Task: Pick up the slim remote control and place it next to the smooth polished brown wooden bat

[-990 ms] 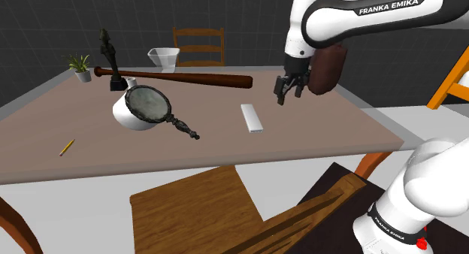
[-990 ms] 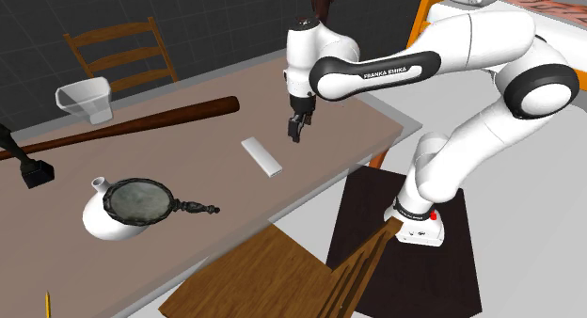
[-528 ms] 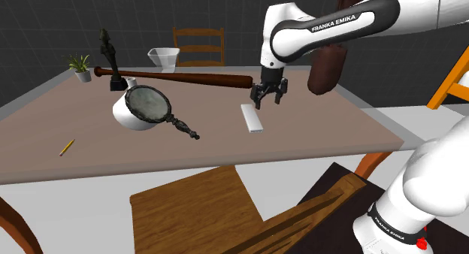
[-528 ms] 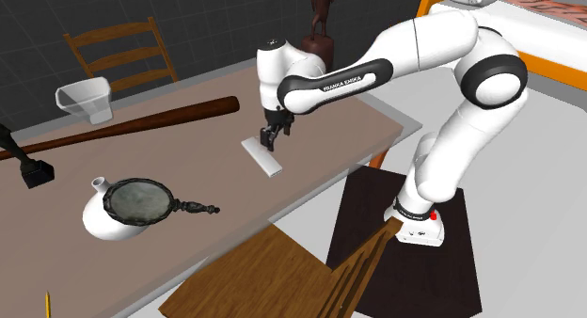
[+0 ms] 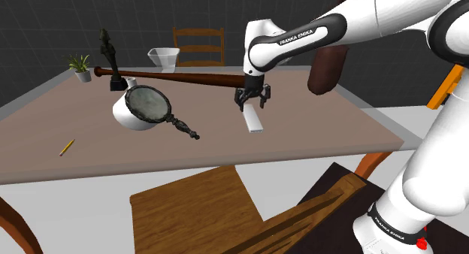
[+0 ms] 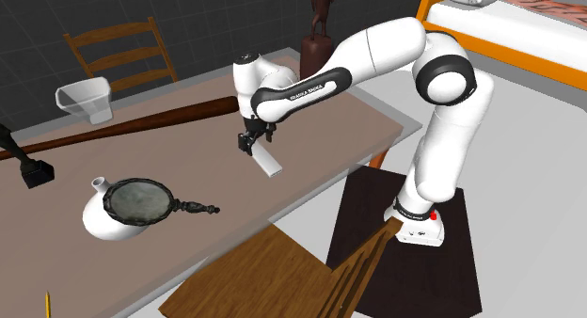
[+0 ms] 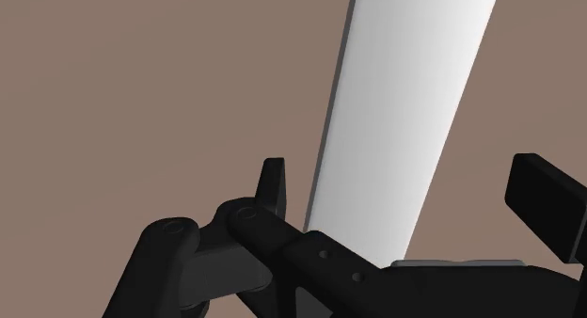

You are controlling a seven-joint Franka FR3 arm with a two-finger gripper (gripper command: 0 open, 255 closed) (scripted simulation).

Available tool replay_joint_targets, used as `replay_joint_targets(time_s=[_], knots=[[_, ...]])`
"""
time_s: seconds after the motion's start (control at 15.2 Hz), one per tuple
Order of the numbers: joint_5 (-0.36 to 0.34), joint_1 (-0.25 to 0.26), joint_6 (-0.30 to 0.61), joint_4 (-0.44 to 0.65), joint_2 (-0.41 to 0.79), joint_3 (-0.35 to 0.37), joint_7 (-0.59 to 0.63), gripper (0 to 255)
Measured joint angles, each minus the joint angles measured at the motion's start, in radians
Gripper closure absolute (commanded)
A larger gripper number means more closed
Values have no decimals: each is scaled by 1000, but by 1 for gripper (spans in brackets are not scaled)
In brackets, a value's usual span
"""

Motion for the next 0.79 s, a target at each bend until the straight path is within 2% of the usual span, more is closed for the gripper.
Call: replay_joint_targets(time_s=[0.4, 0.79], knots=[[-7, 0, 74, -40, 34, -2, 8, 0], [-7, 0, 83, -46, 37, -2, 10, 0]])
